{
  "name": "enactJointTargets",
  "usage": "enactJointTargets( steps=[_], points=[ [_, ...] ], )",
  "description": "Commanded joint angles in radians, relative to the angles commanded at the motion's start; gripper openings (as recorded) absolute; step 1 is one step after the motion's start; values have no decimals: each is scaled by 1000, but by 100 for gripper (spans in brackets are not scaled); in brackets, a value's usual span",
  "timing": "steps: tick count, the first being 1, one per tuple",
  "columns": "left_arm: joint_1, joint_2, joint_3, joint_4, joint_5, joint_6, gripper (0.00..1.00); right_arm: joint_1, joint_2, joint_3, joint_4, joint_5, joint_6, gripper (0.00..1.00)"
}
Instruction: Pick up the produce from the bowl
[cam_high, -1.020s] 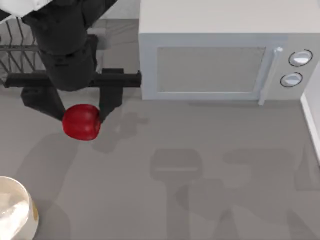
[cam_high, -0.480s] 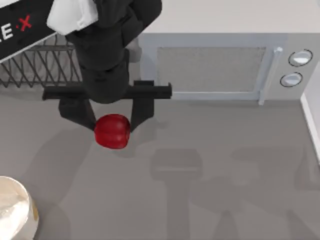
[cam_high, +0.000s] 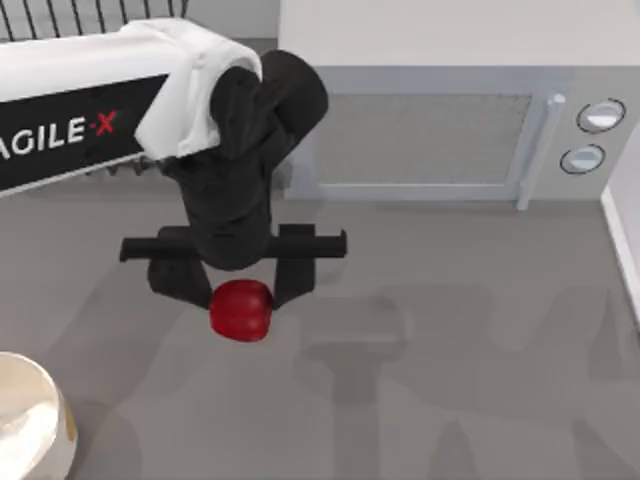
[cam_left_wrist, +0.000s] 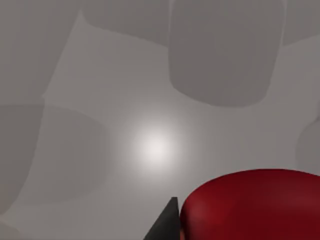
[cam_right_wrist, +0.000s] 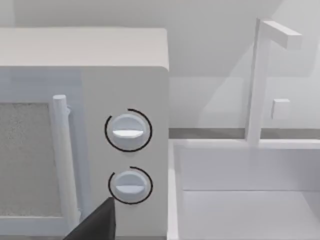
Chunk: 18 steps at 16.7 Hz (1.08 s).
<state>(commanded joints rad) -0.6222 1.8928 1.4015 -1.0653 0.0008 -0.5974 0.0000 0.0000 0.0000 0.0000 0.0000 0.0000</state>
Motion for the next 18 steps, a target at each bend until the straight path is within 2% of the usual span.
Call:
enactJointTargets(
  steps=[3, 8, 18],
  points=[
    [0, 18, -86, 92, 0, 0, 0, 0, 0, 0, 0, 0, 0, 100],
    [0, 19, -96, 102, 0, 0, 0, 0, 0, 0, 0, 0, 0, 100],
    [0, 19, -96, 102, 0, 0, 75, 0, 0, 0, 0, 0, 0, 100]
  ],
)
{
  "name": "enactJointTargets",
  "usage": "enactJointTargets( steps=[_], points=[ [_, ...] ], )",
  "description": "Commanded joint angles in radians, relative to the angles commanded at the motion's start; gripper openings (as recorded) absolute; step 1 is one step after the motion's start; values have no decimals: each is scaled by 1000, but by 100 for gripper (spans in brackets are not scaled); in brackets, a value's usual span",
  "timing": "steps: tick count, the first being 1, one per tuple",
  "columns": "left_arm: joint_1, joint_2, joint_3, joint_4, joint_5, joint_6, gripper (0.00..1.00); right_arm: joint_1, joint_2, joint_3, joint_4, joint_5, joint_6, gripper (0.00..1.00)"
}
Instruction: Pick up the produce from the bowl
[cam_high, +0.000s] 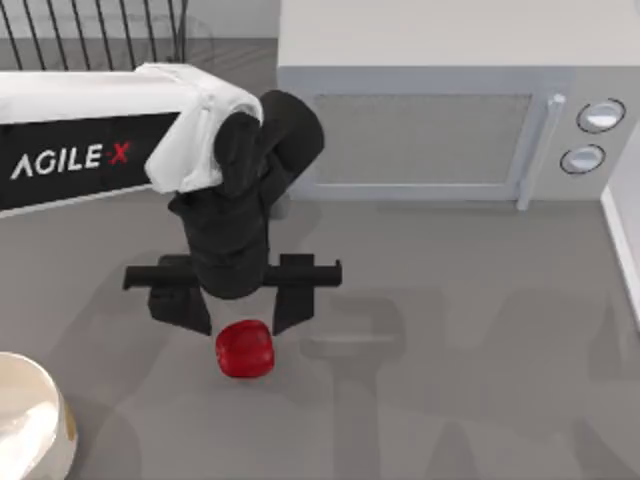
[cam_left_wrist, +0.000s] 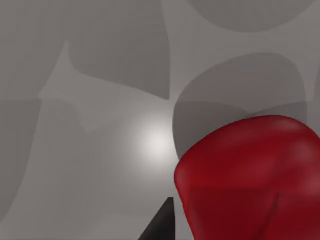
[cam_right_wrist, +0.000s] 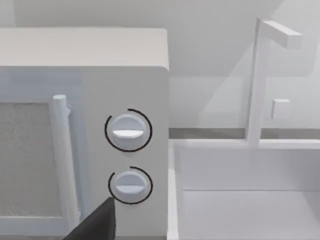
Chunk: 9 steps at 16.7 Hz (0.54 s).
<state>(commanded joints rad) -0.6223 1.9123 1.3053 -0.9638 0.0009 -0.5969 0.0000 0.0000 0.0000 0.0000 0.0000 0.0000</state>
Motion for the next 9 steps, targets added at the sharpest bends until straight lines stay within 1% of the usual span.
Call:
enactJointTargets(
  steps=[3, 4, 9],
  points=[
    [0, 0, 0, 0, 0, 0, 98, 0, 0, 0, 0, 0, 0, 100],
    [0, 0, 0, 0, 0, 0, 100, 0, 0, 0, 0, 0, 0, 100],
    [0, 0, 0, 0, 0, 0, 100, 0, 0, 0, 0, 0, 0, 100]
  ],
)
